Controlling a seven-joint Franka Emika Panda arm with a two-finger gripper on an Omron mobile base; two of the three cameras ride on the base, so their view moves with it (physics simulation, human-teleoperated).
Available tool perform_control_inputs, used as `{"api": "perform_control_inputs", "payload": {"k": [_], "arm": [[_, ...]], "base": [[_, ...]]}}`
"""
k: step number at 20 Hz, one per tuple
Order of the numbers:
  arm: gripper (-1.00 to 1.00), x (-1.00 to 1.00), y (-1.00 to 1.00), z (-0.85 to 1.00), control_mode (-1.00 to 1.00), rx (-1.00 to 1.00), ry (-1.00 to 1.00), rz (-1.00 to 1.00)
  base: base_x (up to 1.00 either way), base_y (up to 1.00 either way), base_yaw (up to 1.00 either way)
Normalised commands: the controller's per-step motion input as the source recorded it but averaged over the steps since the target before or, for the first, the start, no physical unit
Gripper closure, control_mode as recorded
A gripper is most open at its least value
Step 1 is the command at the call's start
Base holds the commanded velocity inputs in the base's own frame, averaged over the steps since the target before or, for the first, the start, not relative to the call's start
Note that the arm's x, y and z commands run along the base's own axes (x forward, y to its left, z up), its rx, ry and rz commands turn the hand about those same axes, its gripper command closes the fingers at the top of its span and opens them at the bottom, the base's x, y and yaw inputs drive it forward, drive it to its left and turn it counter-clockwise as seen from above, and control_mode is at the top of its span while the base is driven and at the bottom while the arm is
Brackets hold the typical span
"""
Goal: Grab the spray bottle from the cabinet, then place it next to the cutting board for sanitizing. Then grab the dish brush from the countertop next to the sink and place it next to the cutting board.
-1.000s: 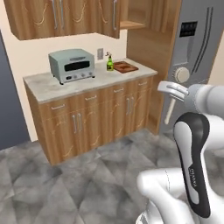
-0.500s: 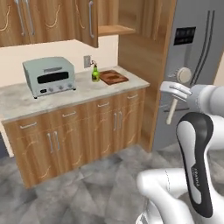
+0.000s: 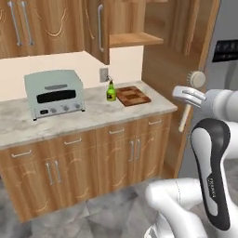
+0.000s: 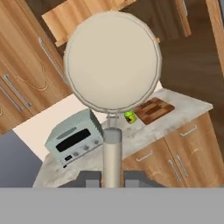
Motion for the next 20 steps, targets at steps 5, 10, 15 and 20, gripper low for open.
{"api": "perform_control_inputs", "payload": {"k": [5, 10, 15, 20], "arm": [[1.00, 0.00, 0.00, 0.00, 1.00, 0.00, 0.00, 0.00], [1.00, 0.00, 0.00, 0.00, 1.00, 0.00, 0.00, 0.00], [1.00, 0.00, 0.00, 0.00, 1.00, 0.00, 0.00, 0.00], [1.00, 0.00, 0.00, 0.00, 1.00, 0.00, 0.00, 0.00]], "base": [[1.00, -0.55, 0.53], [0.96, -0.75, 0.39], [0.91, -0.26, 0.00], [0.93, 0.00, -0.13]]}}
